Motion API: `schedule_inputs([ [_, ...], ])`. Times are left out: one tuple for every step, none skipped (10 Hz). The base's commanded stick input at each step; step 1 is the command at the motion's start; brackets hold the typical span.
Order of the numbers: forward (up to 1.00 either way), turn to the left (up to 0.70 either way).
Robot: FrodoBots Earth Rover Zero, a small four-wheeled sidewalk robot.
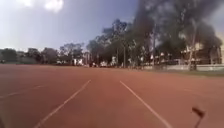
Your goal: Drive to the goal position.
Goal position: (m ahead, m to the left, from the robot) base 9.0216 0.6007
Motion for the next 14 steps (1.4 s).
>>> schedule_inputs([
  [0.7, 0.0],
  [0.7, 0.0],
  [0.7, 0.0],
  [0.7, 0.0],
  [0.7, 0.0],
  [0.7, 0.0],
  [0.7, 0.0],
  [0.7, 0.35],
  [0.7, 0.35],
  [0.7, 0.25],
  [0.7, 0.1],
  [0.7, 0.0],
  [0.7, 0.0],
  [0.7, 0.0],
])
